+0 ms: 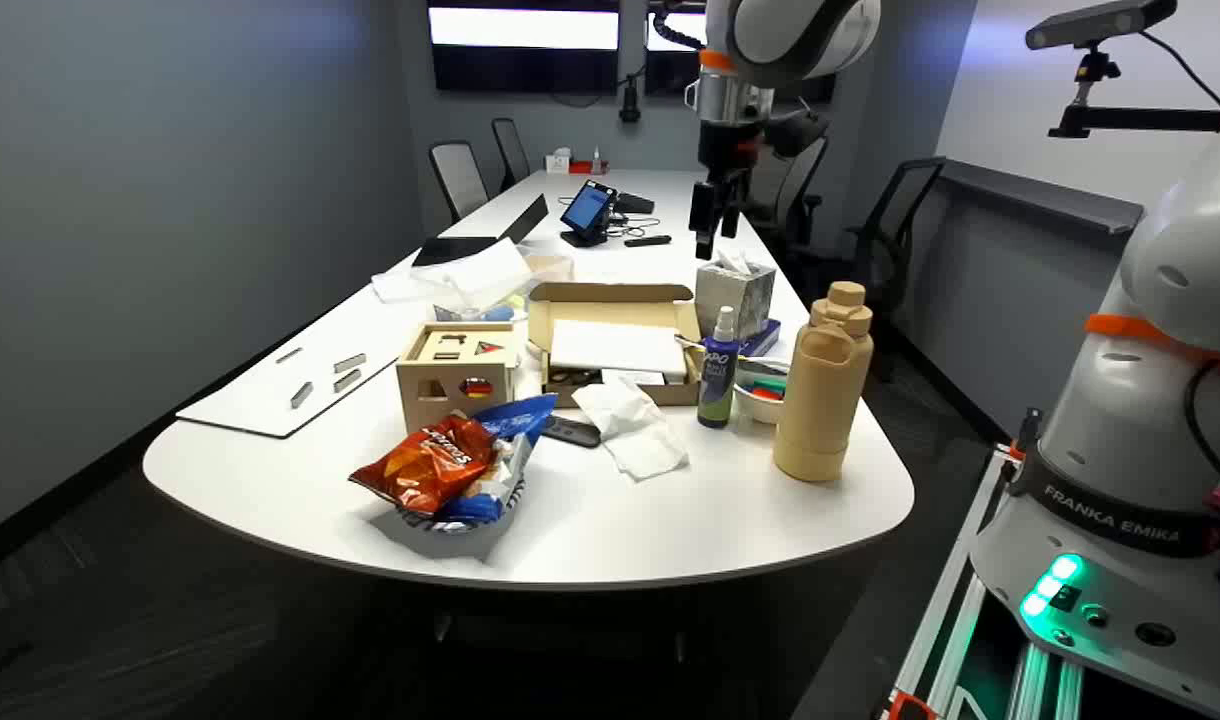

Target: Open the box

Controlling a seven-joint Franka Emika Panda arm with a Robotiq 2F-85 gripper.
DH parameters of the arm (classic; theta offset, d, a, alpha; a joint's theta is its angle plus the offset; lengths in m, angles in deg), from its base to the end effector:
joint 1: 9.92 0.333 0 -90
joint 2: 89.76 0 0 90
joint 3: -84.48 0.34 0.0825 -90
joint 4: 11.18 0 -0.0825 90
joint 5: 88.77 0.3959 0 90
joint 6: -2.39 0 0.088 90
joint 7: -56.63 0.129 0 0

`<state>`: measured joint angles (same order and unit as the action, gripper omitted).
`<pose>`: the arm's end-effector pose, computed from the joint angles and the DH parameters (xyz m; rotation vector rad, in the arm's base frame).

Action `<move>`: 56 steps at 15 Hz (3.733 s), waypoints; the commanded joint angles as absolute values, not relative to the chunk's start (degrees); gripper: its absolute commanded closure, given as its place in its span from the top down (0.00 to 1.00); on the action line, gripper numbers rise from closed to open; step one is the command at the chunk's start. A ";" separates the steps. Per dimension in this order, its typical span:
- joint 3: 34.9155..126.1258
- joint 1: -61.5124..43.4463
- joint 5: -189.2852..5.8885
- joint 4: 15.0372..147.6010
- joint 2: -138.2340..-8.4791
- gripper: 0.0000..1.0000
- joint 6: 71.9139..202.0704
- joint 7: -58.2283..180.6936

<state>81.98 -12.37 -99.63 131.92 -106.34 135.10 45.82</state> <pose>0.4489 -0.0455 0.3946 2.9728 0.3353 0.1333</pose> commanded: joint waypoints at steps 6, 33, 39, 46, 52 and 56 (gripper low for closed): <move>81.86 -12.22 -99.65 131.85 -106.34 1.00 134.97 45.85; 93.73 -3.47 -107.78 92.85 -78.28 1.00 122.07 52.57; 94.08 0.10 -106.28 84.07 -69.09 1.00 117.45 49.63; 94.32 1.08 -102.89 78.82 -60.65 1.00 120.30 46.04; 93.56 0.88 -100.49 74.58 -54.90 1.00 122.32 46.17; 93.47 1.06 -99.10 72.90 -52.63 1.00 122.81 46.81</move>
